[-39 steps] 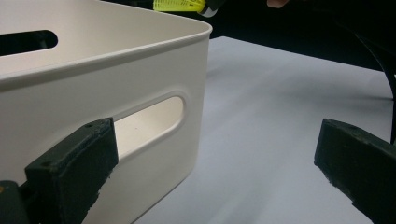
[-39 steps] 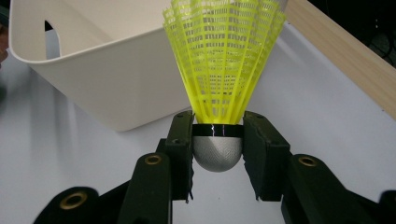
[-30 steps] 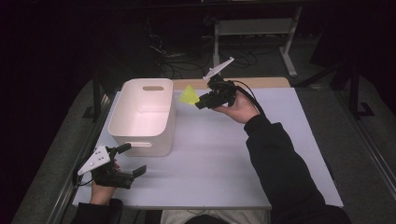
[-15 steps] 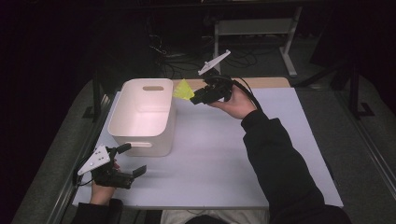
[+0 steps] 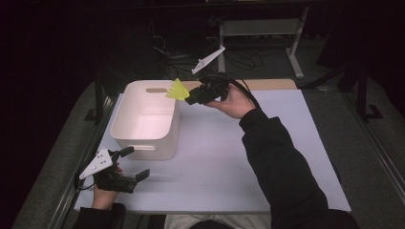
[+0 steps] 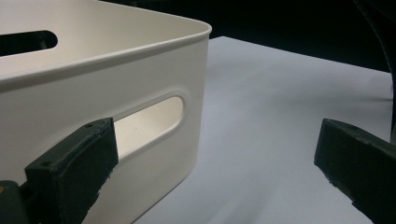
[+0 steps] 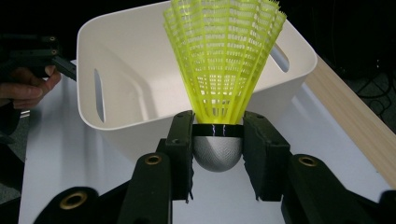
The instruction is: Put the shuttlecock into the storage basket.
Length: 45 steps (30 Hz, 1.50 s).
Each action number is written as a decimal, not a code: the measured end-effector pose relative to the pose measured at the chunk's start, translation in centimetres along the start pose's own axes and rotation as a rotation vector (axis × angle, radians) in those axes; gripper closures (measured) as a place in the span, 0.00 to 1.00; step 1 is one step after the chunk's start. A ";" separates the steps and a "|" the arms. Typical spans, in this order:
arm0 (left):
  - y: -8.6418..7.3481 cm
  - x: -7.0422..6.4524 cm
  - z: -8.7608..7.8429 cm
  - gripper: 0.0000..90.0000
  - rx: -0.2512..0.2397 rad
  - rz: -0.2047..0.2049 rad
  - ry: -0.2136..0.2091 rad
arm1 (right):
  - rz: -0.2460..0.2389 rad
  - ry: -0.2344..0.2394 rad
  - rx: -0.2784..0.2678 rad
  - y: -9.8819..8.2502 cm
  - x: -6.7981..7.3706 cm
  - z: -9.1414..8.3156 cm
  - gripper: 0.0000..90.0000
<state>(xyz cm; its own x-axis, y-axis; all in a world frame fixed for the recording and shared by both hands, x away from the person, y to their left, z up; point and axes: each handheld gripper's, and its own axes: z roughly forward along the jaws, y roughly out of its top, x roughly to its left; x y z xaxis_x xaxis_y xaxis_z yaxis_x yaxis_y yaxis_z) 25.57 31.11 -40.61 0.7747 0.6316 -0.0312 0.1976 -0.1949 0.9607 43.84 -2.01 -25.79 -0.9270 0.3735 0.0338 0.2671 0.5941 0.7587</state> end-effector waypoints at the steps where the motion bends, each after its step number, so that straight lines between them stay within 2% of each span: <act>1: 0.0 0.0 0.0 0.00 0.000 0.001 0.000 | -0.006 0.001 0.000 0.2 0.1 0.1 0.70; 20: 0.0 0.0 0.0 0.00 0.000 0.002 -0.001 | -0.057 0.049 0.014 2.5 2.2 2.2 0.70; 45: 0.0 0.0 0.0 0.00 -0.002 0.002 -0.004 | -0.103 0.106 0.050 3.9 4.4 5.5 0.70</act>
<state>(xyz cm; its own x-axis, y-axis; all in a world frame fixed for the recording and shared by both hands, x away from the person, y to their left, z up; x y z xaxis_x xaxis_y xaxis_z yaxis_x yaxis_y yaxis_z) 25.56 31.13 -40.59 0.7776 0.6280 -0.0308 0.1950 -0.1943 0.9614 42.26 5.85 -26.28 -0.9722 0.2326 0.0279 0.1792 0.6616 0.7282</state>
